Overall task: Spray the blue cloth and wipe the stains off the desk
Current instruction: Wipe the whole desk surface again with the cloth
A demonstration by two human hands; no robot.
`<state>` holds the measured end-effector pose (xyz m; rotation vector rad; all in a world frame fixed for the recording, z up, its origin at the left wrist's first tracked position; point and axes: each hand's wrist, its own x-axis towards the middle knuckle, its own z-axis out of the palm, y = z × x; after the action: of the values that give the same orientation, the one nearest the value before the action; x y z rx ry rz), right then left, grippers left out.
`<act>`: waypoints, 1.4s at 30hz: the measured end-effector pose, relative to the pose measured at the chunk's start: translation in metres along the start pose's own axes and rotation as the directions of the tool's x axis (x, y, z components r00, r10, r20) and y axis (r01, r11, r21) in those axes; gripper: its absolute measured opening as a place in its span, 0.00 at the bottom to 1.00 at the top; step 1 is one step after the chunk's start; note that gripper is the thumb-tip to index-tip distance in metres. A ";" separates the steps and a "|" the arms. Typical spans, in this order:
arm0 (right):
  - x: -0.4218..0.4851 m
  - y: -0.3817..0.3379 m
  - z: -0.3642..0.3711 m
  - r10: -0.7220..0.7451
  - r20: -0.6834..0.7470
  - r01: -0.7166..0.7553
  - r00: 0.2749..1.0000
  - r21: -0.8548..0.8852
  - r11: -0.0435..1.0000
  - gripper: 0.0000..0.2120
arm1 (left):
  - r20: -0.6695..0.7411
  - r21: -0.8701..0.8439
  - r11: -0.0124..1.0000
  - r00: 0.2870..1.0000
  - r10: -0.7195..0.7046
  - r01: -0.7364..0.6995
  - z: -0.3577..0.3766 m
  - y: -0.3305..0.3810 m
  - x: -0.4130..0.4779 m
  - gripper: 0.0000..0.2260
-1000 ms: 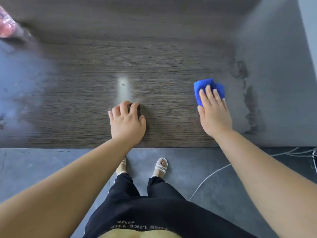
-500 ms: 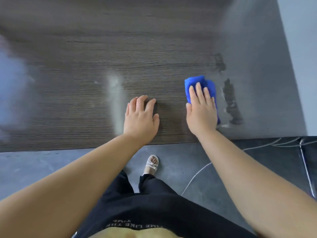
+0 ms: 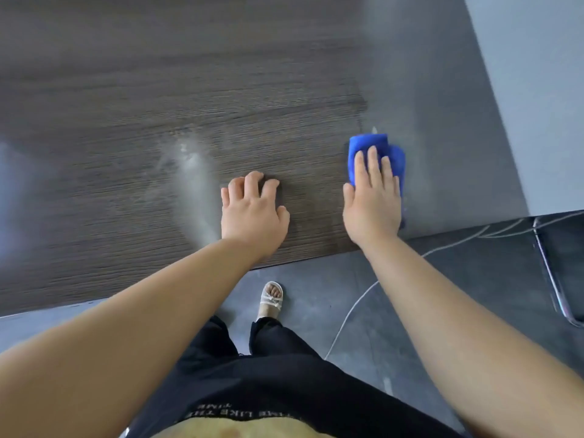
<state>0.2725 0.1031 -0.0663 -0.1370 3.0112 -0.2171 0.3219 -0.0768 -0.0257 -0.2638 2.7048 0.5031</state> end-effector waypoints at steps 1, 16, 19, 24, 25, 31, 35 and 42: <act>-0.021 -0.013 0.006 -0.099 -0.008 0.100 0.995 0.012 0.995 0.25 | -0.004 0.001 1.000 1.000 -0.002 0.002 -0.001 0.001 0.001 0.21; -0.051 -0.043 0.009 -0.390 0.081 0.391 0.917 0.003 0.920 0.27 | 0.044 -0.040 0.999 0.998 -0.033 0.035 -0.014 -0.001 0.005 0.20; -0.022 -0.009 -0.001 -0.560 0.123 0.569 0.819 -0.060 0.820 0.25 | 0.048 -0.051 0.997 0.998 -0.047 0.049 -0.027 -0.004 0.011 0.19; 0.033 -0.008 -0.008 0.142 0.036 -0.143 0.989 0.024 0.989 0.27 | 0.034 -0.088 0.995 0.999 -0.043 0.045 -0.042 -0.013 0.025 0.18; 0.027 -0.029 -0.003 0.142 0.024 -0.143 0.990 0.019 0.990 0.27 | -0.004 -0.125 0.990 0.998 -0.064 0.063 -0.043 -0.015 0.028 0.18; 0.015 -0.034 -0.003 -0.577 0.165 0.594 0.800 -0.082 0.800 0.25 | -0.093 -0.089 0.995 0.994 -0.052 0.044 -0.052 -0.038 0.048 0.20; 0.079 -0.008 -0.015 -0.020 0.074 0.020 0.997 0.001 1.000 0.25 | -0.070 -0.033 0.999 0.998 -0.006 0.004 -0.062 -0.051 0.066 0.20; 0.026 -0.093 0.009 -0.424 0.053 0.425 0.904 0.009 0.905 0.25 | -0.042 -0.015 0.999 0.999 -0.033 0.033 -0.058 -0.058 0.081 0.21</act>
<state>0.2559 0.0075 -0.0646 -0.7903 2.8868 -0.2419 0.2435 -0.1610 -0.0248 -0.3260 2.7339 0.5135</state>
